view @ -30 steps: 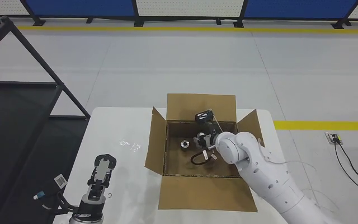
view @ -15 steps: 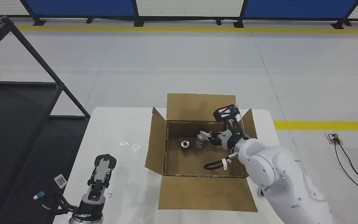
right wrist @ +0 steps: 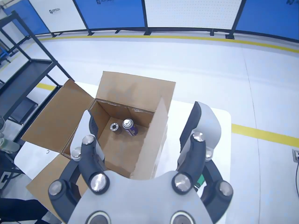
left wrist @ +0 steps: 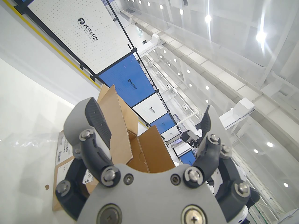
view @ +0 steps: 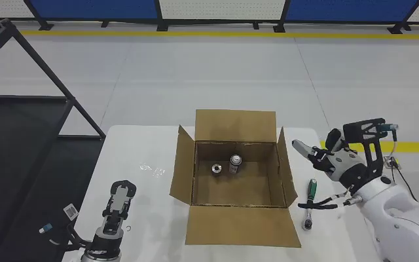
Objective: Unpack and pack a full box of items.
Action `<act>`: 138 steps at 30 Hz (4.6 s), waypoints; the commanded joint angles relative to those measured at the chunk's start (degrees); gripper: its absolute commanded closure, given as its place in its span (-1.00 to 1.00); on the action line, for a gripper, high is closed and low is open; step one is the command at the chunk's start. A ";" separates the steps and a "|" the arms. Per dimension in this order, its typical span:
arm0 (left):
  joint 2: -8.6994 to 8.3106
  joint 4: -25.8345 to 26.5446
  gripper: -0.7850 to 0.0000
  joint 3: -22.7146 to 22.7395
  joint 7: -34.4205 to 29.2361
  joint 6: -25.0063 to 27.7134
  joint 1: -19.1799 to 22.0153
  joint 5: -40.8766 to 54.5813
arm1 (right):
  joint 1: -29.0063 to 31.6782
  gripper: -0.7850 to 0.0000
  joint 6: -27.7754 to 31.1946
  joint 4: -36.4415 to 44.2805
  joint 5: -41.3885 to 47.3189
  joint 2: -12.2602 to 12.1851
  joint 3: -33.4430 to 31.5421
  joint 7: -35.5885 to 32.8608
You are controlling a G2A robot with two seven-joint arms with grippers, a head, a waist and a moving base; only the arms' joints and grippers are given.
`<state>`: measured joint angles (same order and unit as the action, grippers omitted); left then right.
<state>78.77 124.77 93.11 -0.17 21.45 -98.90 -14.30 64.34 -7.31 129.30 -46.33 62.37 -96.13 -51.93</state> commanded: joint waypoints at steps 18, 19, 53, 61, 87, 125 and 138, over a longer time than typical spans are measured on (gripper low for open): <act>0.00 0.00 -1.00 0.00 0.00 0.00 0.00 0.00 | 0.99 -1.00 -2.77 -22.63 -2.85 -2.00 -8.35 -15.79; 0.00 0.00 -1.00 0.00 0.00 0.00 0.00 0.00 | 0.01 -1.00 -2.50 -24.23 -3.91 -2.19 -7.87 -17.24; 0.00 0.00 -1.00 0.00 0.00 0.00 0.00 0.00 | 7.68 -1.00 -1.27 -19.01 -8.22 -3.23 -3.52 -31.16; 0.00 0.00 -1.00 0.00 0.00 0.00 0.00 0.00 | 2.81 -1.00 -7.74 -22.57 -11.17 -2.97 2.98 -32.97; 0.00 0.00 -1.00 0.00 0.00 0.00 0.00 0.00 | -7.13 -1.00 -12.95 -37.79 -10.88 -1.79 11.93 -29.22; 0.00 0.00 -1.00 0.00 0.00 0.00 0.00 0.00 | -13.79 0.16 -14.69 -52.06 -5.01 -0.65 16.90 -24.16; 0.00 0.00 -1.00 0.00 0.00 0.00 0.00 0.00 | -14.85 1.00 -16.32 -54.16 -4.97 -0.55 17.77 -23.19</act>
<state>78.77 124.77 93.11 -0.17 21.45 -98.90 -14.30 49.45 -23.15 75.15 -51.23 61.83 -78.28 -75.34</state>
